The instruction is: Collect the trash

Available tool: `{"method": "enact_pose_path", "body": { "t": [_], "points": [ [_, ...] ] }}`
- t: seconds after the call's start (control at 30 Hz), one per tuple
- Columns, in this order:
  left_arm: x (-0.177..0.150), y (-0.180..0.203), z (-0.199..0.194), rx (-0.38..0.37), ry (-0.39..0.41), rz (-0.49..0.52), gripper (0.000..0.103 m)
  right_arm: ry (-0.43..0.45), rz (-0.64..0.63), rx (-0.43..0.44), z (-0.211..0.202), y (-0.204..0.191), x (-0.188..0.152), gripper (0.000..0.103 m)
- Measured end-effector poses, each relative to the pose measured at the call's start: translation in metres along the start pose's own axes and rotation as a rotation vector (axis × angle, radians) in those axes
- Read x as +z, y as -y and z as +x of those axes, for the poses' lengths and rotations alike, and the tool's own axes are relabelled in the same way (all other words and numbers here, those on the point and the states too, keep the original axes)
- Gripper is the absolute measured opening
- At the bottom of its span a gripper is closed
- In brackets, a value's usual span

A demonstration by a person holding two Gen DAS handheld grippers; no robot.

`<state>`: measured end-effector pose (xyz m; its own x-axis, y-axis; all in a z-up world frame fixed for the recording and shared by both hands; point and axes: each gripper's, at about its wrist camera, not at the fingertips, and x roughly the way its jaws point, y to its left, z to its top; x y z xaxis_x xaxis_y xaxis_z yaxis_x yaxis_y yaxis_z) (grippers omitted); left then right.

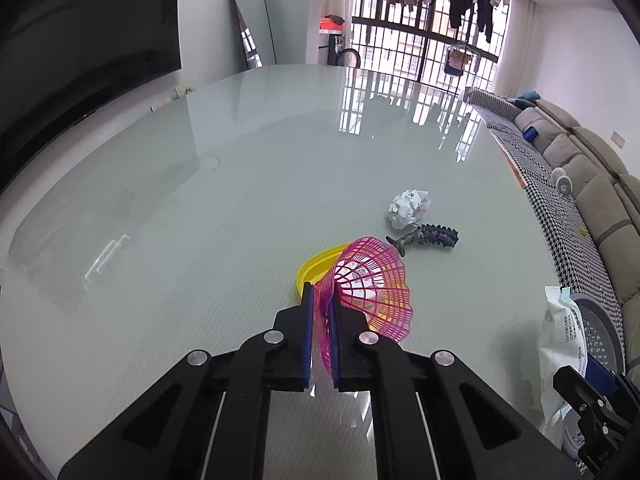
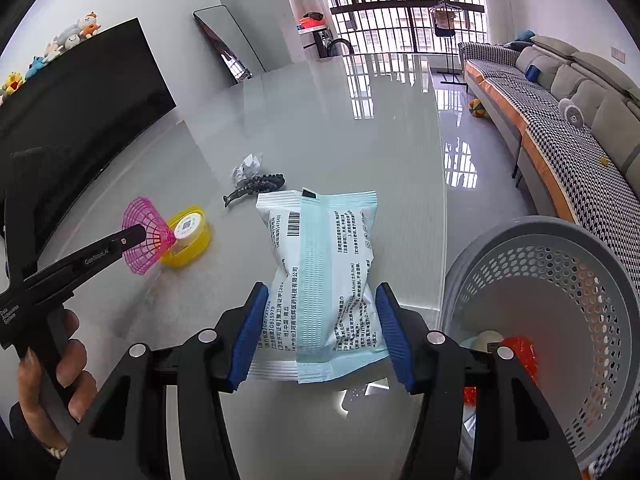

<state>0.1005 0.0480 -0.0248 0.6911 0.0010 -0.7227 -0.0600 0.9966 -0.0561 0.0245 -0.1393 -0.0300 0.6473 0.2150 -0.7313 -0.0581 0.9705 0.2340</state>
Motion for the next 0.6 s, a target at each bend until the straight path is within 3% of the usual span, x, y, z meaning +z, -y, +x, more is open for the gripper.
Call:
{"method": "enact_pose_path", "body": {
  "t": [0.6],
  "points": [
    [-0.015, 0.000, -0.036, -0.051, 0.041, 0.034, 0.008, 0.025, -0.006, -0.012, -0.019, -0.005, -0.013, 0.054]
  ]
}}
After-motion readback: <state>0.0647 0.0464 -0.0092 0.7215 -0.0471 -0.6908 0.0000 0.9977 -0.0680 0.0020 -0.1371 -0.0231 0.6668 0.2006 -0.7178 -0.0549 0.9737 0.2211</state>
